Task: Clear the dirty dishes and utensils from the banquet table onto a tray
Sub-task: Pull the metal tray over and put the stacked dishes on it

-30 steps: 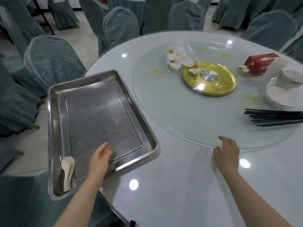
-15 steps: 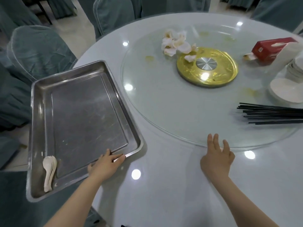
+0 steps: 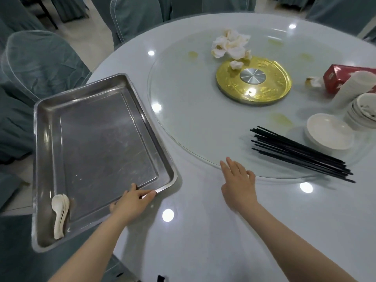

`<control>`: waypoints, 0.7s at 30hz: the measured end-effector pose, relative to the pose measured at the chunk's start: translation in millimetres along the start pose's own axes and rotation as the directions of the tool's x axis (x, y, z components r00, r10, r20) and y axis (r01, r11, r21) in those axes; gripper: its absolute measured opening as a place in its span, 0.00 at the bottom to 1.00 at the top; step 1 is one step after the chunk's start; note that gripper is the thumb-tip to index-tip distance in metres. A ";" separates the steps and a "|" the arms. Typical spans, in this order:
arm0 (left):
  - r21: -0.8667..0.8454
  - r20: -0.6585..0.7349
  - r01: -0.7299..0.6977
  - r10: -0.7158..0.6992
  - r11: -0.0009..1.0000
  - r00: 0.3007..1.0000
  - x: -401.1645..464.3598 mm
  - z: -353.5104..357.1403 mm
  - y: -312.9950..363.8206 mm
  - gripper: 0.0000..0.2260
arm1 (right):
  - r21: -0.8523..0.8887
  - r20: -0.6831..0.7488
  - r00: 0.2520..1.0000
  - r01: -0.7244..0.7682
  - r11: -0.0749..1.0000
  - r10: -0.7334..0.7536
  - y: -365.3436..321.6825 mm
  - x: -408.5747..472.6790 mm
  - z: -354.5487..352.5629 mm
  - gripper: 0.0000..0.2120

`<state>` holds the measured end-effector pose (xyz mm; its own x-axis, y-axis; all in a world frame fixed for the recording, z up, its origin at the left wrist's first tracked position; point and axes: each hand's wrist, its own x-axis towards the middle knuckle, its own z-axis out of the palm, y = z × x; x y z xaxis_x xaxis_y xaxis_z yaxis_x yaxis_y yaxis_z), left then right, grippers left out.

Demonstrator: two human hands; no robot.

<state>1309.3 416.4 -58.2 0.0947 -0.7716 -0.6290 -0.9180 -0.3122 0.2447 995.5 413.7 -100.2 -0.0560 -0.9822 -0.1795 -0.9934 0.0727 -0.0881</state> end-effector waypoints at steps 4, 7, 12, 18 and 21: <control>0.010 -0.033 -0.016 0.017 1.000 0.999 -0.6 4.3 10.6 0.20 | -0.019 0.043 0.996 0.077 0.997 -0.076 -0.1 -2.2 -3.7 0.36; 0.026 -0.081 -0.022 0.024 0.999 0.996 -1.9 9.2 18.4 0.22 | 0.034 0.065 0.990 0.125 0.992 -0.127 -18.1 11.3 -13.9 0.35; 0.019 -0.101 -0.034 0.036 0.999 0.994 -1.8 10.2 20.9 0.21 | 0.137 0.071 0.985 0.145 0.980 -0.156 -47.7 28.9 -31.6 0.32; 0.010 -0.117 -0.033 0.034 0.999 0.993 -0.6 13.8 23.2 0.20 | 0.330 -0.345 0.939 0.115 0.937 0.006 -3.0 15.2 -45.6 0.18; -0.010 -0.118 -0.042 0.041 0.999 0.992 1.0 17.2 30.6 0.21 | 0.253 -0.268 0.944 -0.123 0.960 0.192 47.2 13.8 -50.3 0.22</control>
<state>1274.8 415.6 -64.0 0.1021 -0.8435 -0.5274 -0.9171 -0.2852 0.2785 942.8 394.9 -57.5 -0.2698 -0.9599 0.0762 -0.9212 0.2343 -0.3106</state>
